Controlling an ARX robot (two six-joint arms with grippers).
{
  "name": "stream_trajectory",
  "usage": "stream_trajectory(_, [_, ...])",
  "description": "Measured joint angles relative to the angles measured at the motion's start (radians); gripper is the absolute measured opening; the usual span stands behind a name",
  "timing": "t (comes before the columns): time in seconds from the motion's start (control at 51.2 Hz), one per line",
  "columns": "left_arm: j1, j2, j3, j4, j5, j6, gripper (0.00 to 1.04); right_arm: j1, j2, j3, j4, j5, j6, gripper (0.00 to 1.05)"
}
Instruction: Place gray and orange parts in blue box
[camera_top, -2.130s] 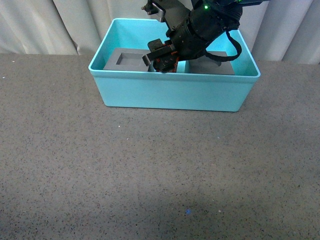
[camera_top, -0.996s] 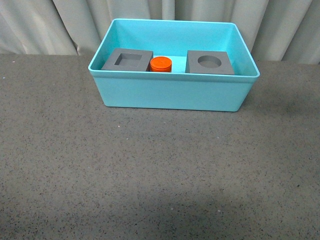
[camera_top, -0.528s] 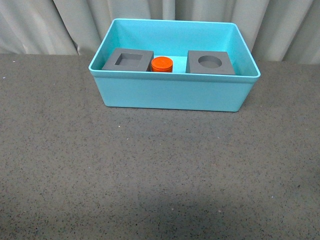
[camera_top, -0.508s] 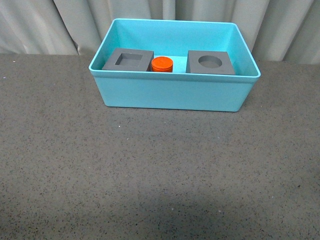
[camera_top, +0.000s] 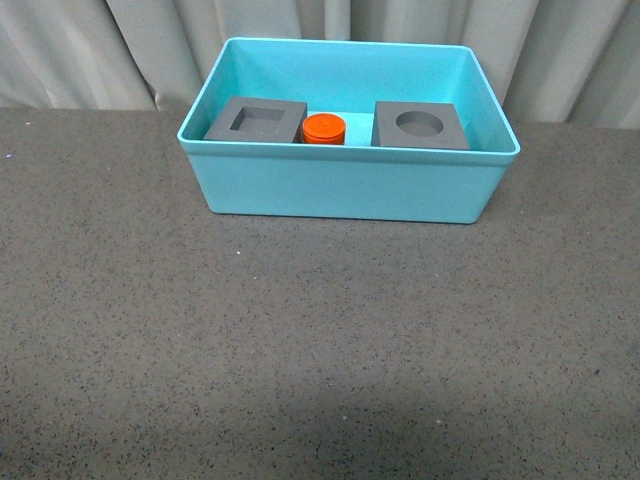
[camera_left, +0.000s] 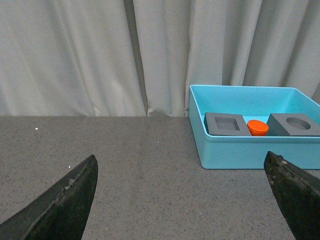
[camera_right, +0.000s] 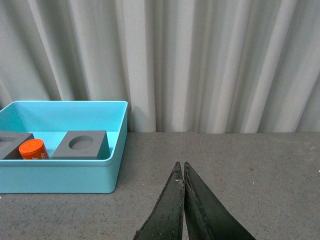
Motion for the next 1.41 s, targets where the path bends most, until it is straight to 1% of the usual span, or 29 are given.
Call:
stream_trajectory(0.078, [0.0,0.0,0.0,0.0,0.0,0.0,0.98,0.0,-0.029,-0.007,-0.022,0.0,0.0,0.0])
stream_trajectory(0.156, [0.0,0.0,0.0,0.0,0.0,0.0,0.98,0.0,-0.048,-0.038,-0.002,0.0,0.001,0.0])
stream_trajectory(0.41, [0.0,0.0,0.0,0.0,0.0,0.0,0.98,0.0,-0.152,-0.038,-0.099,0.0,0.002,0.0])
stream_trajectory(0.821, [0.0,0.0,0.0,0.0,0.0,0.0,0.98,0.0,-0.254,-0.038,-0.202,0.0,0.002,0.0])
stream_trajectory(0.879, [0.0,0.0,0.0,0.0,0.0,0.0,0.98,0.0,-0.306,-0.037,-0.269,0.0,0.002,0.0])
stream_trajectory(0.938, [0.0,0.0,0.0,0.0,0.0,0.0,0.98,0.0,-0.383,-0.037,-0.366,-0.001,0.002,0.0])
stream_trajectory(1.153, [0.0,0.0,0.0,0.0,0.0,0.0,0.98,0.0,-0.425,-0.037,-0.38,-0.001,0.002,0.01])
stream_trajectory(1.27, [0.0,0.0,0.0,0.0,0.0,0.0,0.98,0.0,-0.426,-0.037,-0.38,-0.001,0.002,0.24])
stream_trajectory(1.29, [0.0,0.0,0.0,0.0,0.0,0.0,0.98,0.0,-0.426,-0.037,-0.38,-0.001,0.002,0.3])
stream_trajectory(1.309, [0.0,0.0,0.0,0.0,0.0,0.0,0.98,0.0,-0.426,-0.037,-0.38,-0.001,0.002,0.33])
stream_trajectory(1.329, [0.0,0.0,0.0,0.0,0.0,0.0,0.98,0.0,-0.426,-0.037,-0.38,-0.001,0.002,0.38])
stream_trajectory(1.407, [0.0,0.0,0.0,0.0,0.0,0.0,0.98,0.0,-0.426,-0.037,-0.38,-0.001,0.002,0.54])
